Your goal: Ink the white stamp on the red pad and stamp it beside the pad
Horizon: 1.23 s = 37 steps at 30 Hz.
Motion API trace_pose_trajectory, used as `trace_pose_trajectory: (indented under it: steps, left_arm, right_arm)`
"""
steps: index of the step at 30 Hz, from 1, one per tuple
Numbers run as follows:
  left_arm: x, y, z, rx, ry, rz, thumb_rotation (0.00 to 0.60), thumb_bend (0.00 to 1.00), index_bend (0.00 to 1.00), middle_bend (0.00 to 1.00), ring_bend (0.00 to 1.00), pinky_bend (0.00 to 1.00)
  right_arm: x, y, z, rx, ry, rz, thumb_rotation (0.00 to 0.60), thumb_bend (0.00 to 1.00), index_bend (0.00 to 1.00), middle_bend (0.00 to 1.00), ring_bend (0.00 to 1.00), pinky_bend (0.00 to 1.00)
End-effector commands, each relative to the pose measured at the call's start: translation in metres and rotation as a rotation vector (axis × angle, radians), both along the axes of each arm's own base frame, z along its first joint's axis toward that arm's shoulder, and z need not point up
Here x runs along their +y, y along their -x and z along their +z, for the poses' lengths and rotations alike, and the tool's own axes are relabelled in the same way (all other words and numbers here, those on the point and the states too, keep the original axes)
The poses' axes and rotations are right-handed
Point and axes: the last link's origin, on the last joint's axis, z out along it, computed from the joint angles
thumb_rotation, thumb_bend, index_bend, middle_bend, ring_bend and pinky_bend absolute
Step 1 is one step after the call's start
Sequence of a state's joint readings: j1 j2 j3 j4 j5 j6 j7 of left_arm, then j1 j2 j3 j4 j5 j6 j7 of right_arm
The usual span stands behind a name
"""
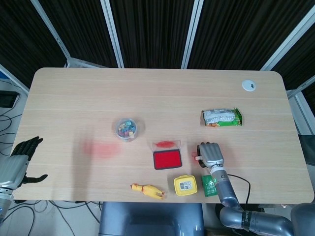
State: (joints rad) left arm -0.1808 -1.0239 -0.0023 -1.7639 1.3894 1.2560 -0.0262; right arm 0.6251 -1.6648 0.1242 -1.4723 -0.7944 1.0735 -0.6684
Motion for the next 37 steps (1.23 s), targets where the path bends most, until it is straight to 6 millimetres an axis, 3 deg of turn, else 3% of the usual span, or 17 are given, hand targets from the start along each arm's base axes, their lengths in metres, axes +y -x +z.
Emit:
trace_pose_trajectory:
  steps: [1, 11, 19, 23, 25, 28, 32, 37]
  left_arm:
    - [0.0, 0.0, 0.0, 0.0, -0.001, 0.0, 0.6, 0.0, 0.0, 0.0, 0.0, 0.0]
    - [0.0, 0.0, 0.0, 0.0, -0.003, 0.0, 0.6, 0.0, 0.0, 0.0, 0.0, 0.0]
    - [0.0, 0.0, 0.0, 0.002, -0.005, -0.003, 0.6, 0.0, 0.0, 0.0, 0.0, 0.0]
    - [0.0, 0.0, 0.001, 0.003, -0.006, -0.007, 0.6, 0.0, 0.0, 0.0, 0.0, 0.0]
    - [0.0, -0.001, 0.002, 0.005, -0.01, -0.016, 0.6, 0.0, 0.0, 0.0, 0.0, 0.0]
    - [-0.001, -0.002, 0.002, 0.009, -0.016, -0.026, 0.6, 0.0, 0.0, 0.0, 0.0, 0.0]
    - [-0.001, -0.001, 0.003, 0.029, -0.025, -0.047, 0.6, 0.0, 0.0, 0.0, 0.0, 0.0]
    - [-0.002, -0.002, 0.004, 0.046, -0.039, -0.064, 0.6, 0.0, 0.0, 0.0, 0.0, 0.0]
  right_arm:
    - [0.0, 0.0, 0.0, 0.003, -0.002, -0.002, 0.6, 0.35, 0.5, 0.35, 0.33, 0.4]
    - [0.0, -0.002, 0.001, 0.001, 0.008, 0.003, 0.6, 0.28, 0.34, 0.23, 0.22, 0.33]
    - [0.001, -0.001, 0.019, 0.032, 0.044, 0.032, 0.6, 0.2, 0.15, 0.08, 0.09, 0.27]
    - [0.007, 0.006, 0.048, 0.051, 0.093, 0.051, 0.6, 0.19, 0.1, 0.04, 0.05, 0.25]
    - [0.017, 0.019, 0.083, 0.066, 0.17, 0.056, 0.6, 0.18, 0.08, 0.02, 0.03, 0.24]
    - [0.035, 0.029, 0.11, 0.056, 0.218, 0.077, 0.6, 0.13, 0.02, 0.0, 0.01, 0.23]
    - [0.066, 0.048, 0.139, 0.046, 0.292, 0.121, 0.6, 0.09, 0.0, 0.0, 0.0, 0.23]
    - [0.098, 0.067, 0.158, 0.054, 0.319, 0.129, 0.6, 0.08, 0.0, 0.0, 0.0, 0.22]
